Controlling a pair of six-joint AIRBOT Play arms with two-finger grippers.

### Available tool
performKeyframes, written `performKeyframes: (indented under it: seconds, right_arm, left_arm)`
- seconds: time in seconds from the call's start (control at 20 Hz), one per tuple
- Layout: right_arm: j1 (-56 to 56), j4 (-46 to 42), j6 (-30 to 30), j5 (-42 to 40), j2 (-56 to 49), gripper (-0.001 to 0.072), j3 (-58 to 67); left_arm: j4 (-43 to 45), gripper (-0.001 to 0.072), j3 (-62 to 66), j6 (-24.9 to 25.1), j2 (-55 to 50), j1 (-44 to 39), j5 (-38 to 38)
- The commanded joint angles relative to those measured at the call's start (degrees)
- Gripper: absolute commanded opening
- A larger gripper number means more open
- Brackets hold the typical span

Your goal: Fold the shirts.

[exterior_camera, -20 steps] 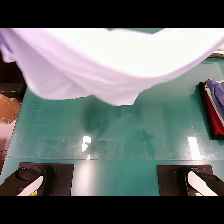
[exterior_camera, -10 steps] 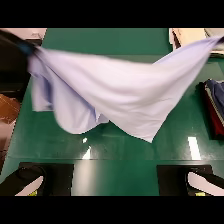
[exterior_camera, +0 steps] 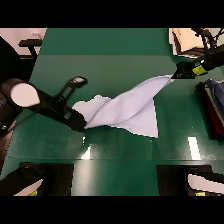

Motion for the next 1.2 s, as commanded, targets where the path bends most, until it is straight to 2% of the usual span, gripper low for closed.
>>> performKeyframes:
  seconds: [0.0,0.05,0.2,0.35,0.45,0.5,0.55,0.75,1.15]
  right_arm:
    - [-0.83,-0.35,0.04,-0.33,-0.33,0.0014,-0.83]
    - [-0.83,-0.42,0.04,-0.31,-0.33,0.0014,-0.83]
    - [-0.79,-0.39,0.0,-0.39,-0.33,0.0014,-0.83]
    - [-0.79,-0.39,0.0,-0.74,-0.33,0.0014,-0.85]
    - [-0.76,-0.37,0.0,-0.72,-0.33,0.0014,-0.85]
    - [-0.7,-0.39,0.0,-0.72,-0.33,0.0014,-0.85]
    - [-0.68,-0.39,0.0,-0.72,-0.33,0.0014,-0.85]
    - [-0.68,-0.39,0.0,-0.72,-0.33,0.0014,-0.85]
    - [-0.68,-0.39,0.0,-0.72,-0.33,0.0014,-0.85]
  left_arm:
    - [-1.07,0.0393,-2.19,0.42,-0.07,-4.13,7.91]
    - [0.28,0.0655,-2.19,0.31,-0.07,-3.39,11.23]
    - [3.32,0.066,-2.19,-0.96,-0.31,3.8,17.38]
    - [3.65,0.066,-2.21,-1.62,-3.19,16.87,19.58]
    - [3.1,0.0657,-2.21,-1.53,-7.93,24.57,19.12]
    - [2.23,0.0609,-2.21,-1.09,-10.67,27.15,17.99]
    - [0.63,0.061,-2.21,0.52,-13.7,29.16,16.26]
    - [-3.52,0.061,-2.21,4.94,-22.43,30.73,12.63]
    - [-4.31,0.061,-2.21,5.09,-26.27,24.2,14.21]
